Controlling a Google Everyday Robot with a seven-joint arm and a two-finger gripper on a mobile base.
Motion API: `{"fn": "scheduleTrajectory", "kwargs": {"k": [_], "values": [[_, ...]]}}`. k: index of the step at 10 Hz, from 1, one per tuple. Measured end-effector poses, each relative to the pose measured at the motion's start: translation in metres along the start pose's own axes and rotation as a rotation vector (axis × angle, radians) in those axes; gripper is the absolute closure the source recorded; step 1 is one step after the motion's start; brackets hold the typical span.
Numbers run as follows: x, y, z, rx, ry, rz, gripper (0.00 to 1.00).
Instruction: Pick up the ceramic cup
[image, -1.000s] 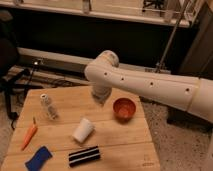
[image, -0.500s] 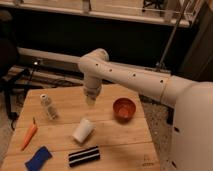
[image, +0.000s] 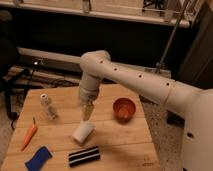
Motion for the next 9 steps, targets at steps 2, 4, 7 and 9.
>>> {"fn": "scheduleTrajectory", "kwargs": {"k": [2,4,7,9], "values": [[0.007,-0.012,0.000,0.031,0.022,-0.083,0.20],[0.007,-0.013,0.000,0.034,0.019,-0.096,0.20],[0.009,-0.020,0.015,0.073,-0.109,-0.288,0.20],[0.016,-0.023,0.032,0.110,-0.221,-0.459,0.20]]}}
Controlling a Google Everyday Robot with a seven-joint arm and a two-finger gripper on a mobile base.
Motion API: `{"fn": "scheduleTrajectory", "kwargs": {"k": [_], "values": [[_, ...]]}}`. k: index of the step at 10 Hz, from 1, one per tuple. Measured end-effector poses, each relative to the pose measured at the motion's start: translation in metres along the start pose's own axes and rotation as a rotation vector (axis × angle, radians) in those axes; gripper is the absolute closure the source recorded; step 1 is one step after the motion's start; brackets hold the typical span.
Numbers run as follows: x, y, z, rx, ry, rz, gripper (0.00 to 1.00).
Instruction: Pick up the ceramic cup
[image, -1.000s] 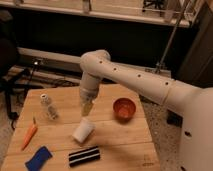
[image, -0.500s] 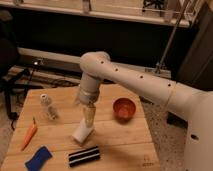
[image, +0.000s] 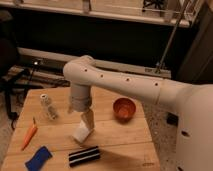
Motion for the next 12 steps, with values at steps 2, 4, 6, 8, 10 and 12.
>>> {"fn": "scheduleTrajectory", "kwargs": {"k": [2,4,6,8,10,12], "values": [[0.004,0.010,0.007,-0.013,-0.098,-0.083,0.20],[0.000,0.016,0.009,-0.060,-0.197,-0.070,0.20],[-0.004,0.012,0.011,-0.088,-0.304,-0.033,0.20],[-0.003,0.004,0.020,-0.100,-0.350,0.006,0.20],[0.007,-0.002,0.038,-0.087,-0.322,0.003,0.20],[0.014,0.002,0.053,-0.079,-0.271,-0.049,0.20]]}}
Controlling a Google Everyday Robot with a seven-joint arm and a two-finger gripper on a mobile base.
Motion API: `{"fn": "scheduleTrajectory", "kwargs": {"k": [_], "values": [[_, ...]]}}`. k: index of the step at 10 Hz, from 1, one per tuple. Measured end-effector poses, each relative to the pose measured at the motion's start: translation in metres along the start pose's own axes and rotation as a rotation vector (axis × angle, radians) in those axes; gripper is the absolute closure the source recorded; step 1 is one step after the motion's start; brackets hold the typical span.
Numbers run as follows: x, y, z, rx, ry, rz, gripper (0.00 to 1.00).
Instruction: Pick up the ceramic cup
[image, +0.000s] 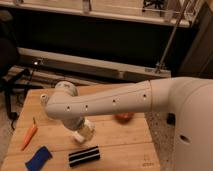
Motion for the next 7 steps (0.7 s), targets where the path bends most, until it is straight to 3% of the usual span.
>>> {"fn": "scheduleTrajectory", "kwargs": {"k": [2,3,5,7], "values": [[-0.002,0.005,0.014,-0.021,0.079,-0.078,0.20],[-0.007,0.004,0.018,-0.026,0.096,-0.099,0.20],[-0.005,0.005,0.019,-0.029,0.098,-0.159,0.20],[-0.010,0.001,0.030,-0.014,0.101,-0.152,0.20]]}}
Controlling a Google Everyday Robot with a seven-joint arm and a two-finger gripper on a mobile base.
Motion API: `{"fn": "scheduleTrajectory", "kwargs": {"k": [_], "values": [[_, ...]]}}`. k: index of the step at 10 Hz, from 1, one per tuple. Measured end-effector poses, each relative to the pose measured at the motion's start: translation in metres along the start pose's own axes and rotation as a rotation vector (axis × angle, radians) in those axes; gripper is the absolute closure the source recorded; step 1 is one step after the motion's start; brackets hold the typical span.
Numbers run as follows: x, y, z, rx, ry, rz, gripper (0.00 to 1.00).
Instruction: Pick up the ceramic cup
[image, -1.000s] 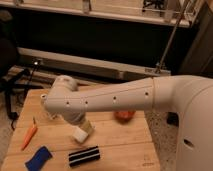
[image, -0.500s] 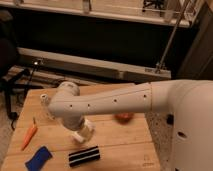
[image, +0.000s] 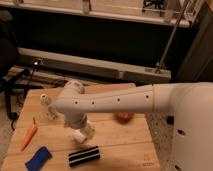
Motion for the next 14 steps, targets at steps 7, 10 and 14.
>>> {"fn": "scheduleTrajectory", "kwargs": {"k": [7,10,14], "values": [[-0.016,-0.007,0.032,0.049,0.000,0.036,0.20],[-0.014,-0.007,0.032,0.051,0.003,0.034,0.20],[-0.015,0.013,0.027,0.009,-0.063,-0.026,0.20]]}}
